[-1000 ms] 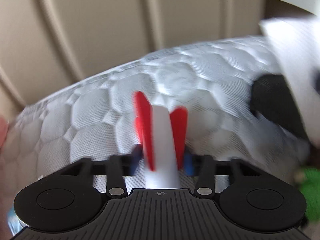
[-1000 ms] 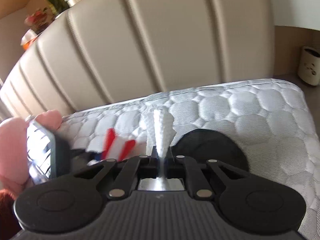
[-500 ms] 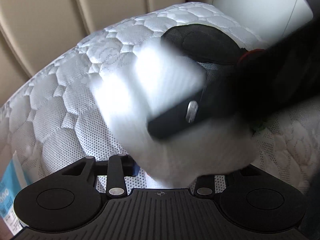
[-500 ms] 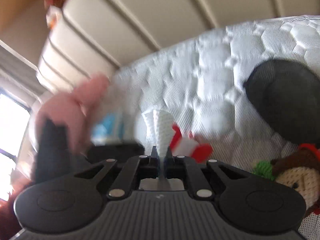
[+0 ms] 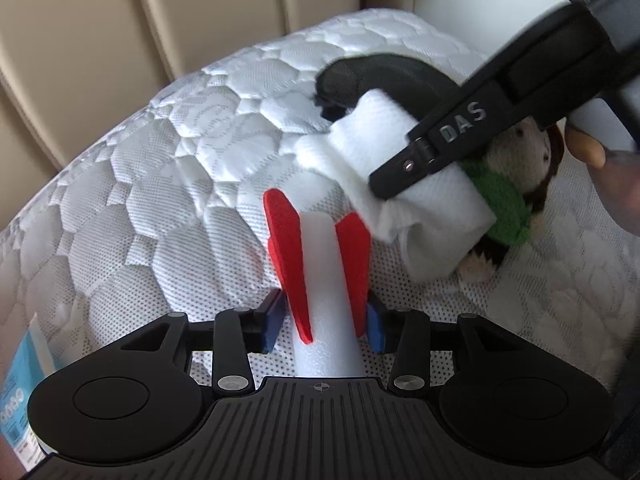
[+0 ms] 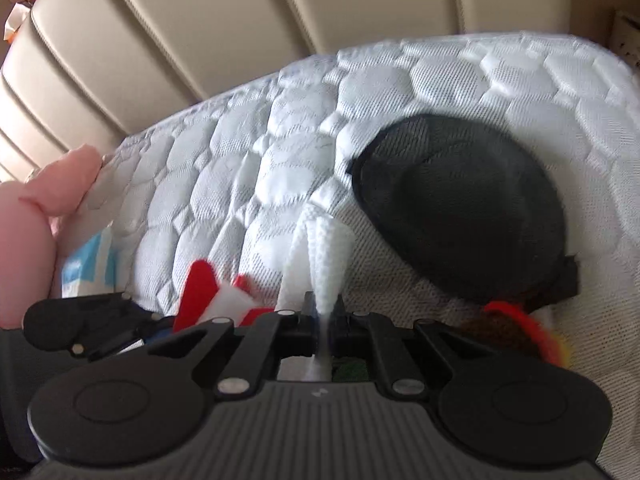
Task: Organize soft objects
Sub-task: 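Rub the towel over the rocket with the right tool while the left tool lifts it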
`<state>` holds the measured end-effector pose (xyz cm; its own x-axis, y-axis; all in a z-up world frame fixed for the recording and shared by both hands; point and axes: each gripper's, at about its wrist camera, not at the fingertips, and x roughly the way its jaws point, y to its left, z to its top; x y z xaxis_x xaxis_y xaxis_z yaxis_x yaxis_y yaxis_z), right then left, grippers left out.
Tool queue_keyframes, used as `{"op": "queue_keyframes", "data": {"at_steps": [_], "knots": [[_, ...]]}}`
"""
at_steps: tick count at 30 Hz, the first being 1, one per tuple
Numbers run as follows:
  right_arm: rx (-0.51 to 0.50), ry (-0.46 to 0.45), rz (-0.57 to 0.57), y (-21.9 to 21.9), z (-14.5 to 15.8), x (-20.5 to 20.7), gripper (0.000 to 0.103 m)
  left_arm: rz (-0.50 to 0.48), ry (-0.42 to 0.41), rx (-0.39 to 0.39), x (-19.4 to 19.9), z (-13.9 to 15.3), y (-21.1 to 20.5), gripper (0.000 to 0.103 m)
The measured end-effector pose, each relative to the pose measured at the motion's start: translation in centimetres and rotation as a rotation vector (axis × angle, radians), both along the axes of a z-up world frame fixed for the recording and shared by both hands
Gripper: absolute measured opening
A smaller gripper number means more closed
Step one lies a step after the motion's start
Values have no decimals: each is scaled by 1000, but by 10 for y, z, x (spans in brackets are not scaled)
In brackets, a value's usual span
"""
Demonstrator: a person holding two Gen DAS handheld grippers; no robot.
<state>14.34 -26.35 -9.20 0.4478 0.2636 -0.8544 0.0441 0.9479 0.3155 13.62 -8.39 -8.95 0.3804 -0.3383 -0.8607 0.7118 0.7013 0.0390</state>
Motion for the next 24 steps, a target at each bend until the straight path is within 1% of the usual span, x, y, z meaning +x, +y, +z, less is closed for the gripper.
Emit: {"op": "queue_keyframes", "data": {"at_steps": [1, 2, 3, 4, 5, 7, 9, 10, 11, 12, 13, 14, 15, 16, 17, 19, 23, 24], "knots": [[-16, -21, -2, -1, 6, -1, 6, 22, 5, -21, 8, 1, 0, 55], [-30, -40, -8, -2, 12, -2, 6, 46, 19, -48, 12, 4, 5, 69], [-40, -56, -19, -4, 18, -3, 6, 69, 48, -83, 16, 7, 10, 85], [-42, -71, -32, -7, 24, -3, 6, 86, 82, -121, 21, 8, 12, 90], [-34, -87, -42, -9, 31, -3, 6, 95, 103, -150, 24, 10, 10, 94], [-9, -121, -51, -13, 42, -2, 6, 83, 83, -127, 27, 11, -6, 94], [-1, -150, -57, -16, 50, -3, 6, 58, 8, -57, 32, 8, -28, 93], [-5, -158, -61, -18, 52, -4, 6, 60, -17, -21, 35, 4, -36, 90], [-11, -163, -63, -20, 53, -4, 6, 73, -18, 7, 38, -1, -42, 67], [-16, -167, -66, -22, 54, -5, 6, 90, 9, 24, 42, -6, -46, 46], [-20, -172, -71, -25, 56, -6, 6, 108, 26, 16, 43, -8, -45, 46], [-20, -176, -82, -28, 57, -6, 6, 110, 12, 11, 42, -4, -43, 38], [-16, -182, -94, -32, 58, -5, 6, 111, -5, 7, 41, 0, -40, 34], [-11, -188, -107, -36, 59, -5, 6, 112, -22, 3, 40, 5, -37, 34], [-5, -196, -120, -40, 60, -4, 6, 136, -56, -20, 41, 15, -32, 33], [15, -223, -135, -44, 65, -7, 6, 193, -151, -119, 43, 42, -18, 33], [58, -320, -109, -41, 81, -16, 6, 219, -346, -353, 23, 77, 11, 36], [63, -346, -97, -39, 86, -18, 6, 208, -371, -352, 16, 78, 14, 36]]}}
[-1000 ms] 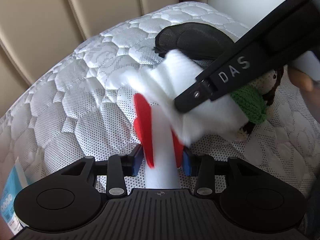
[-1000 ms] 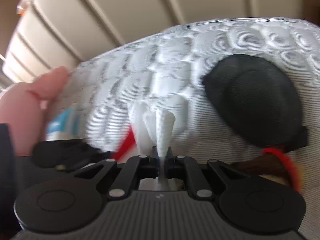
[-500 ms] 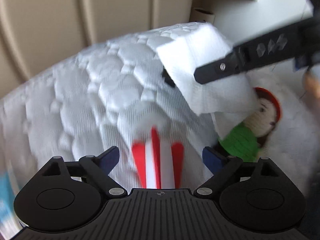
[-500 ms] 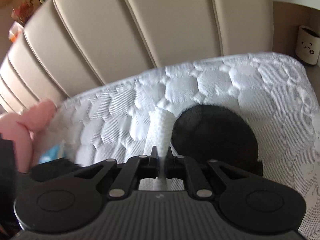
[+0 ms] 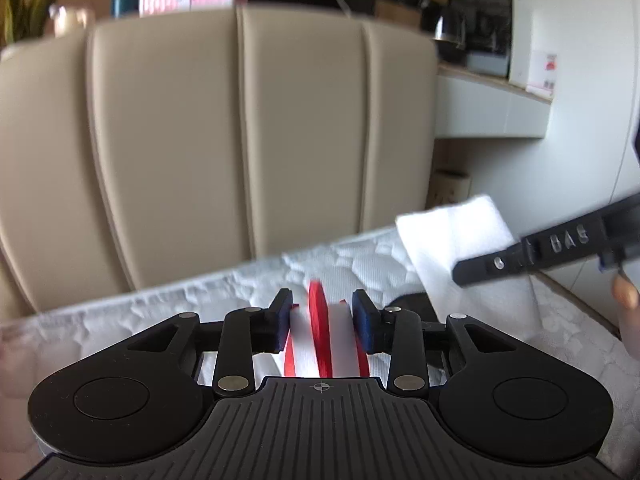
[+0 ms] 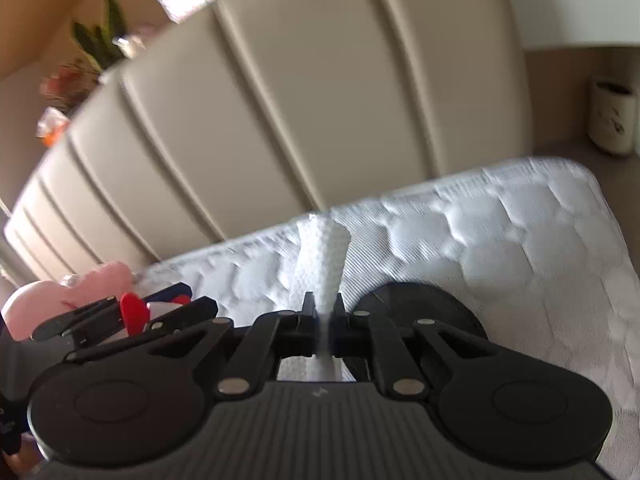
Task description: Organize soft objects
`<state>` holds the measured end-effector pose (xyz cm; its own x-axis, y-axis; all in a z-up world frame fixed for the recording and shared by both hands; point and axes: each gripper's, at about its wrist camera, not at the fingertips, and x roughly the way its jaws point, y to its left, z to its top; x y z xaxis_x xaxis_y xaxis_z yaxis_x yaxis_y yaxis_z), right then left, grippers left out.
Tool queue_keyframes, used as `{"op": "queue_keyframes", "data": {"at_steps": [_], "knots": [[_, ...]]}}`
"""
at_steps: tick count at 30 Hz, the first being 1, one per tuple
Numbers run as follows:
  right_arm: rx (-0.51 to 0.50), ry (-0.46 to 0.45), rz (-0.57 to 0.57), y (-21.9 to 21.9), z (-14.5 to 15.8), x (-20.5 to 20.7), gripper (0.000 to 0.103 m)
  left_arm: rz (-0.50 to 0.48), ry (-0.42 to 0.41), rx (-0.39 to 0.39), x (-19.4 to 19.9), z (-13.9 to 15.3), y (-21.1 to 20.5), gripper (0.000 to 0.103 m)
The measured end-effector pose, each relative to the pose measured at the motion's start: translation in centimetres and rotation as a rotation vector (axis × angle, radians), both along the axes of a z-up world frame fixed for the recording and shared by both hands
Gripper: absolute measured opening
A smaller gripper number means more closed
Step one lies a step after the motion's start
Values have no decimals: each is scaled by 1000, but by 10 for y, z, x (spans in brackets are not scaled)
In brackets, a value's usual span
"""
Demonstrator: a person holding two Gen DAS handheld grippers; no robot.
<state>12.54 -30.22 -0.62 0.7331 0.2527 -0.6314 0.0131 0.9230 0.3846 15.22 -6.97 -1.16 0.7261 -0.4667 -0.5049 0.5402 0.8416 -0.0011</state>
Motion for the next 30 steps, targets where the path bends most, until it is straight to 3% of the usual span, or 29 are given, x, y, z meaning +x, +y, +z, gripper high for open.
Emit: {"op": "queue_keyframes", "data": {"at_steps": [4, 6, 7, 10, 12, 18, 21, 23, 25, 27, 30], "knots": [[181, -55, 117, 7, 12, -8, 6, -47, -90, 112, -37, -7, 5, 35], [342, -41, 209, 13, 12, -7, 6, -68, -99, 111, -45, -2, 4, 35], [375, -29, 240, 20, 11, -7, 6, -79, -83, 100, -46, -1, 2, 35], [321, -5, 294, 40, 7, -8, 6, -116, -81, 121, -54, -2, -3, 35], [225, 4, 279, 45, 4, -8, 6, -127, -91, 142, -59, -2, -3, 35], [102, 72, 117, 29, -12, 3, 7, -66, -25, 85, -48, 6, 10, 37], [292, 178, 110, 20, -38, 9, 7, -25, 36, 33, -44, 15, 27, 43], [454, 264, 155, 28, -58, 11, 7, 7, 95, -29, -42, 21, 42, 48], [545, 338, 220, 48, -78, 8, 7, 48, 158, -82, -33, 20, 57, 52], [529, 399, 281, 72, -92, 2, 7, 92, 221, -111, -33, 17, 70, 52], [404, 461, 320, 99, -109, -6, 7, 155, 271, -85, -25, 11, 79, 52]]}}
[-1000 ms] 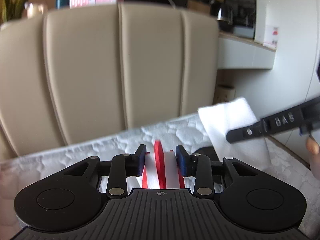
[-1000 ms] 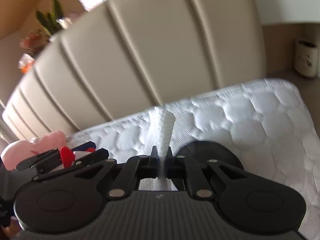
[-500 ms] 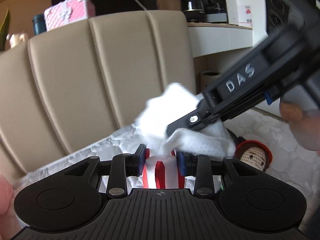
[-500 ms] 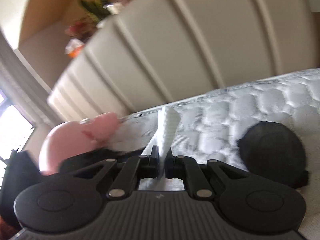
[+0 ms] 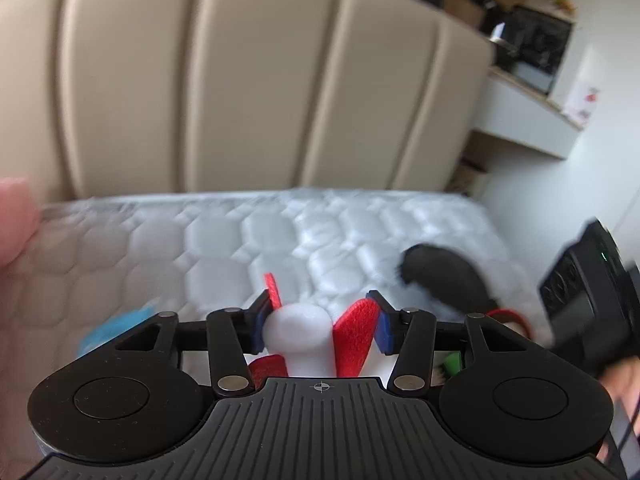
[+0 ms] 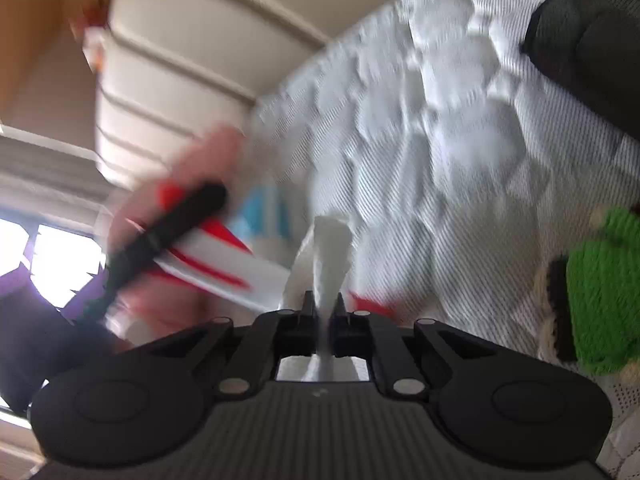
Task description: Organize soft objects
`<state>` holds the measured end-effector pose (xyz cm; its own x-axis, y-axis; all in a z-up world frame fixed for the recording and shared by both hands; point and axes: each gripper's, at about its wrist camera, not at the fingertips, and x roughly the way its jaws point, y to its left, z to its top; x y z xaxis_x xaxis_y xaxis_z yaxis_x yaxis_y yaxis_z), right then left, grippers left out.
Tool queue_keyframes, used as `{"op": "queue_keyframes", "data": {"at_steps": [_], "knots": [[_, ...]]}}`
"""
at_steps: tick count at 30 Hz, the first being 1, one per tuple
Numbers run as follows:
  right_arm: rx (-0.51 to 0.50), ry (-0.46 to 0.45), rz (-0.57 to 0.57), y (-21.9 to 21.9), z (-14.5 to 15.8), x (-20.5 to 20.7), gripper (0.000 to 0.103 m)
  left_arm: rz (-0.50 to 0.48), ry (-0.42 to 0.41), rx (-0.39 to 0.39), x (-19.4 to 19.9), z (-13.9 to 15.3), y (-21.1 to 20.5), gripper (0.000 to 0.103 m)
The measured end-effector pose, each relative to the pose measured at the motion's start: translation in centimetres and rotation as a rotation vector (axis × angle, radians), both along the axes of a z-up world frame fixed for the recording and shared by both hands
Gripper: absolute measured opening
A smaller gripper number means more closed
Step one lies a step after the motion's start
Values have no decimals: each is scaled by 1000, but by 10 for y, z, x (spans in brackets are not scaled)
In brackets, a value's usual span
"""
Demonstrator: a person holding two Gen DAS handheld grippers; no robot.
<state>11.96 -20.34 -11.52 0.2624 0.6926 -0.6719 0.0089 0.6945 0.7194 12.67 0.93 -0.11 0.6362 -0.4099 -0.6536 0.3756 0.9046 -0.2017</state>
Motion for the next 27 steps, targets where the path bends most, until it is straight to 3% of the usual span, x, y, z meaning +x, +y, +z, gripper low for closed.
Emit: {"op": "queue_keyframes", "data": {"at_steps": [5, 7, 9, 12, 13, 15, 18, 19, 21, 24, 25, 27], "knots": [[-163, 34, 21, 4, -10, -3, 7, 40, 61, -13, 14, -7, 8, 52], [-246, 16, 15, 3, -9, -4, 7, 59, 50, 33, 11, -9, 9, 52], [-242, 18, -12, -4, -7, -1, 7, 88, 22, 85, 9, -8, 9, 53], [-227, -12, -74, -20, 7, 3, 7, 107, -98, 129, 1, 11, 16, 57], [-227, -28, -95, -25, 13, 6, 7, 73, -149, 166, -2, 18, 15, 60], [-215, -49, -137, -35, 22, 11, 7, -14, -251, 257, -9, 32, 11, 81], [-191, -59, -188, -50, 30, 14, 7, -133, -338, 405, -14, 37, 6, 84], [-185, -62, -201, -53, 33, 14, 7, -148, -326, 421, -12, 37, 6, 84], [-184, -72, -211, -57, 37, 14, 7, -133, -250, 375, -5, 33, 12, 84], [-188, -84, -202, -55, 40, 13, 7, -88, -42, 209, 7, 18, 26, 83], [-192, -89, -196, -52, 40, 13, 7, -89, 7, 193, 8, 12, 27, 83], [-208, -99, -185, -48, 40, 13, 7, -127, 32, 239, 2, 3, 23, 83]]}}
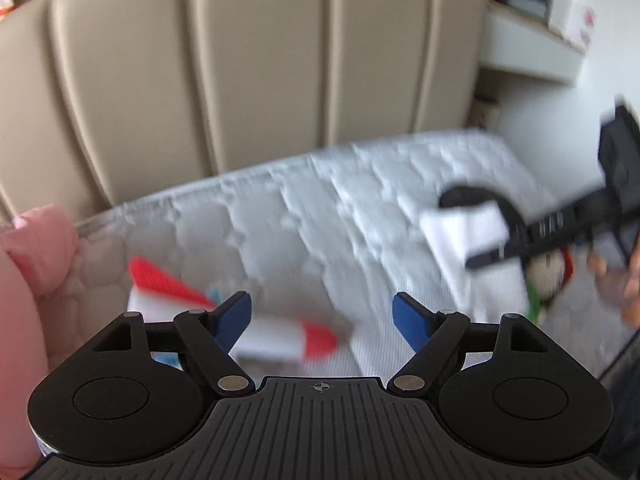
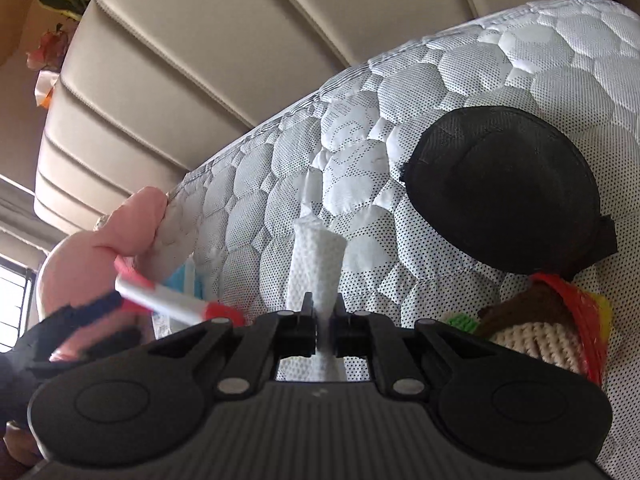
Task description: Organize soft objects
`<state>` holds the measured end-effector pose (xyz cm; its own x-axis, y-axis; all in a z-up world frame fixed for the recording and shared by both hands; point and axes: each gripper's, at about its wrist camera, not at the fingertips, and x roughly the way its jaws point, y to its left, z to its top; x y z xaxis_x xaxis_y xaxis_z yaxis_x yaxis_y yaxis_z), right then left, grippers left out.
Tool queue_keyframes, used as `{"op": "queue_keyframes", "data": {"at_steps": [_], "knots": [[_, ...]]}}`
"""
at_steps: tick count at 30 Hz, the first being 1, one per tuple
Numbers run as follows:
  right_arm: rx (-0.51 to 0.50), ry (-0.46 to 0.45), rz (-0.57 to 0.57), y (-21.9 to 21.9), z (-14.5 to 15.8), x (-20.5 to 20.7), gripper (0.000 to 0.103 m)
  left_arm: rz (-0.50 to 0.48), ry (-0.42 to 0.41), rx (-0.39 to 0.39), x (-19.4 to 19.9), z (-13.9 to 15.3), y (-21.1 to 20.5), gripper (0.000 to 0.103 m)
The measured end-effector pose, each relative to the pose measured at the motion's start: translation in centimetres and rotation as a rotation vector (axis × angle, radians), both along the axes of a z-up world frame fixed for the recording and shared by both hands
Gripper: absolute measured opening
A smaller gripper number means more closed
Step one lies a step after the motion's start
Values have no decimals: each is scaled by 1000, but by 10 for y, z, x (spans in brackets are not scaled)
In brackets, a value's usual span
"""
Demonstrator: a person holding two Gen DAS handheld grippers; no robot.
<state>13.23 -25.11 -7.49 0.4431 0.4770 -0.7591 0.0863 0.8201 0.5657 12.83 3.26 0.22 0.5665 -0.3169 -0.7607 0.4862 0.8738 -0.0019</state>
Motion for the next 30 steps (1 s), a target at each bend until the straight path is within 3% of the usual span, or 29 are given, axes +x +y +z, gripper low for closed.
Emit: {"op": "queue_keyframes", "data": {"at_steps": [2, 6, 9, 12, 14, 16, 19, 21, 22, 27, 30], "knots": [[-10, -2, 2, -1, 1, -1, 7, -80, -42, 106, -10, -3, -9, 84], [-14, 7, -3, -2, 0, -1, 7, -275, -277, 440, -20, -14, -37, 93], [-14, 15, -9, -2, -1, -1, 7, -367, -284, 557, 1, -35, -52, 91], [-9, 12, -14, -4, 0, -1, 7, -519, -252, 729, 11, -70, -65, 82], [-3, 7, -20, -7, 1, 0, 7, -623, -245, 831, 9, -92, -69, 86], [3, 10, -28, -10, 0, 2, 7, -673, -259, 869, 7, -103, -69, 93], [5, 18, -33, -11, -2, 4, 7, -616, -188, 773, 18, -106, -69, 85], [7, 16, -39, -12, -2, 4, 7, -513, -86, 639, 29, -99, -68, 47], [8, 9, -42, -13, 0, 4, 7, -477, -62, 593, 30, -95, -68, 40], [-10, -48, -62, -18, 15, 2, 7, -386, -45, 411, 28, -73, -79, 39], [-33, -86, -82, -25, 25, 1, 7, -316, -72, 145, 23, -44, -83, 39]]}}
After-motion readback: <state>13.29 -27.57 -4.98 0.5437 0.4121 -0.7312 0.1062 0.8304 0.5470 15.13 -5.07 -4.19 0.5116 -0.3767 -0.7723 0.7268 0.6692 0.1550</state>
